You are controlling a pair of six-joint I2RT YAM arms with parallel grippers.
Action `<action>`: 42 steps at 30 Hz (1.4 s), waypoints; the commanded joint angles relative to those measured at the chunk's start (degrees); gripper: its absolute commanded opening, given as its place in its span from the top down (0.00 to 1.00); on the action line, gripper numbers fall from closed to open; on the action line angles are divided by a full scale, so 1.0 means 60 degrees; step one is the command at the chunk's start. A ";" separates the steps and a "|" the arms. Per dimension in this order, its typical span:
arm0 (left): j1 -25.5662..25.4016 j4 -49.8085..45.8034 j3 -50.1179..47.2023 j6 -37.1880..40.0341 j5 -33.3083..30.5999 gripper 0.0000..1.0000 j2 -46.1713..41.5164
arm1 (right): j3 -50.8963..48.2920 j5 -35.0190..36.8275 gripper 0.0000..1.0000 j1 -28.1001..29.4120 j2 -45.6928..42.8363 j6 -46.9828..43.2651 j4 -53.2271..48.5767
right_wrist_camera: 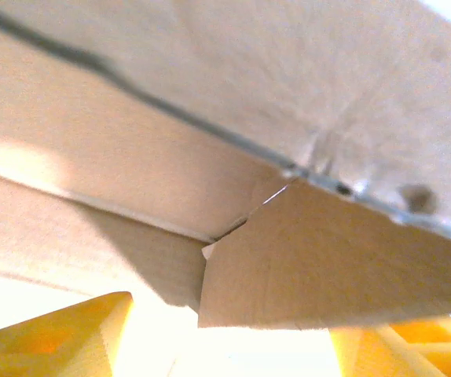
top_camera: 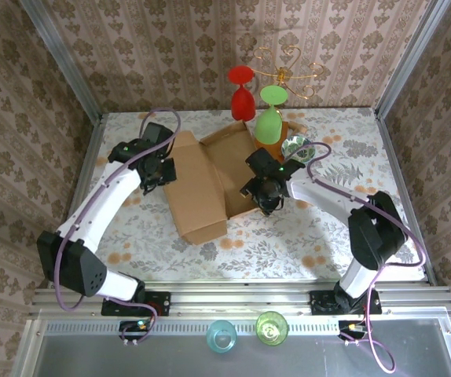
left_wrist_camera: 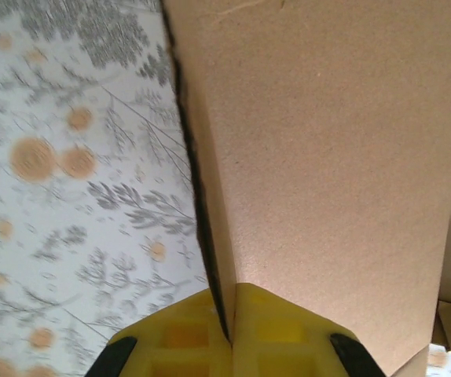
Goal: Fold the paper box
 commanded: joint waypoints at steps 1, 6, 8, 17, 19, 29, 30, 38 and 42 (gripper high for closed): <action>0.0025 -0.1205 0.0774 0.2317 -0.0982 1.00 0.0353 | -0.0015 -0.0471 0.33 0.0109 -0.0664 -0.0424 0.0143; -0.0016 -0.1310 0.1621 0.3356 -0.1572 1.00 0.0898 | -0.0093 -0.0604 0.31 0.0260 -0.1248 -0.1542 0.0159; -0.0067 -0.1199 0.1840 0.3878 -0.1650 1.00 0.1044 | -0.0156 -0.0557 0.31 0.0275 -0.1527 -0.2055 0.0299; -0.0615 -0.0666 0.2715 0.7069 -0.1180 1.00 0.1528 | -0.0311 -0.0078 0.44 0.0054 -0.2611 -0.5451 0.1768; -0.0779 -0.0684 0.2953 0.7718 -0.1238 1.00 0.1654 | -0.0498 -0.0206 0.46 -0.0147 -0.2952 -0.6388 0.2671; -0.1710 -0.0011 0.3204 1.0571 -0.0482 1.00 0.1332 | -0.1298 -0.1333 0.39 -0.1988 -0.2836 -1.0545 0.6394; -0.1828 -0.0025 0.3206 1.0811 -0.0427 1.00 0.1320 | -0.1329 -0.1668 0.37 -0.2061 -0.2746 -1.1107 0.6584; -0.2401 0.0025 0.3205 1.1357 -0.0403 1.00 0.1236 | -0.0637 -0.3435 0.30 -0.2092 -0.1270 -1.3205 0.6137; -0.2540 0.0127 0.3206 1.1465 -0.0417 1.00 0.1236 | -0.0570 -0.3300 0.30 -0.2047 -0.1075 -1.3231 0.6169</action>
